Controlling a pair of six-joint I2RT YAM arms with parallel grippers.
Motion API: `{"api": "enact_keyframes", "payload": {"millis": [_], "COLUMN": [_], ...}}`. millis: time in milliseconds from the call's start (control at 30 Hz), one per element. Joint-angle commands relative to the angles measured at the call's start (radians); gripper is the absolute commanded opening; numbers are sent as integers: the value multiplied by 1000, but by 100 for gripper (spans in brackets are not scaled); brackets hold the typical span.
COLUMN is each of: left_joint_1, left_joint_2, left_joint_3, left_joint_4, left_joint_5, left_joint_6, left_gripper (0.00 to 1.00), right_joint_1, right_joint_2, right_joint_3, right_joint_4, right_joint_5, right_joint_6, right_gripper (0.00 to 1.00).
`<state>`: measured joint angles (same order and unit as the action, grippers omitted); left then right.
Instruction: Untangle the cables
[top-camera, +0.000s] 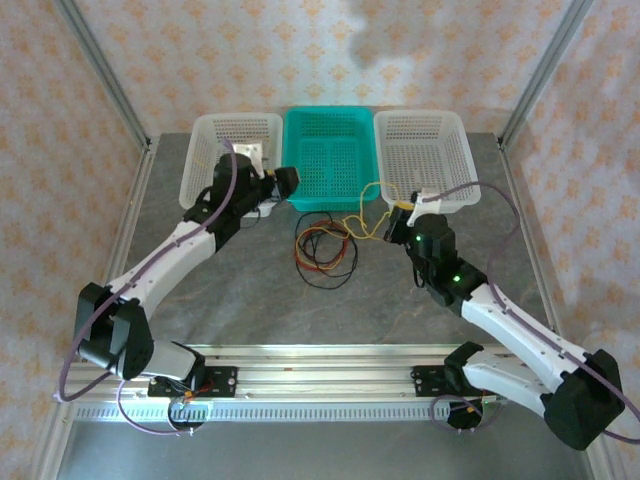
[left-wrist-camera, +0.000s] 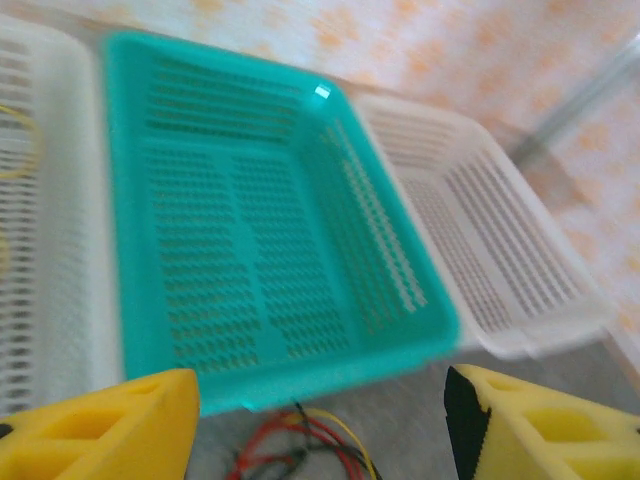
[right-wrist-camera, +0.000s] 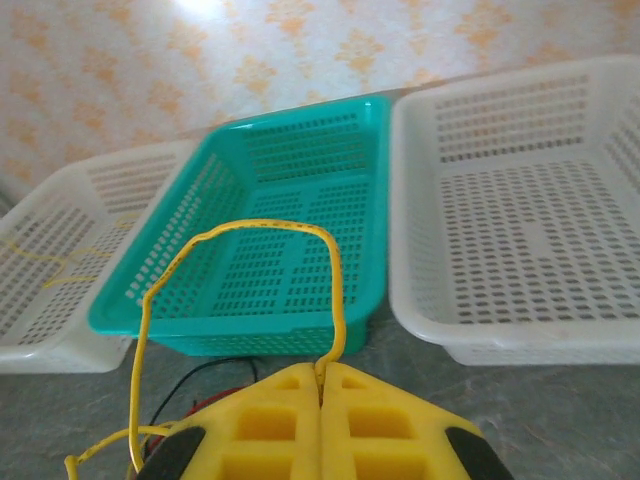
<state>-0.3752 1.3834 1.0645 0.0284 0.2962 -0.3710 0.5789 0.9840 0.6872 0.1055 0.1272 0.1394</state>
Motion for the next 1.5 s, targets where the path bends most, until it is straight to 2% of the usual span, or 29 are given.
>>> {"api": "enact_keyframes", "payload": {"millis": [0,200,500,733,967,1267,1467], "left_joint_1": [-40,-92,-123,-126,-131,-143,-146], "left_joint_2": [-64,-113,-81,-34,-5,17,3], "left_joint_3": [-49,-128,-161,-154,-144,-126,-134], "left_joint_4": [89,150,172,164,173,172,196], "left_joint_5": [114,175,208,233,238,241,242], "left_joint_6": [66,43,11,9,4,-8,-40], "left_gripper": [67,67,66,53,35,0,0], "right_joint_1": [-4,41,116,123,123,124,124], "right_joint_2": [43,133,191,187,167,152,141], "right_joint_3": [66,140,195,193,183,169,163], "right_joint_4": [44,29,23,22,18,10,10], "right_joint_5": [-123,-178,-162,-158,-156,-144,-132], "right_joint_6": [-69,-111,-153,-151,-150,-147,-139], "right_gripper": [0,0,0,0,0,0,2]}}
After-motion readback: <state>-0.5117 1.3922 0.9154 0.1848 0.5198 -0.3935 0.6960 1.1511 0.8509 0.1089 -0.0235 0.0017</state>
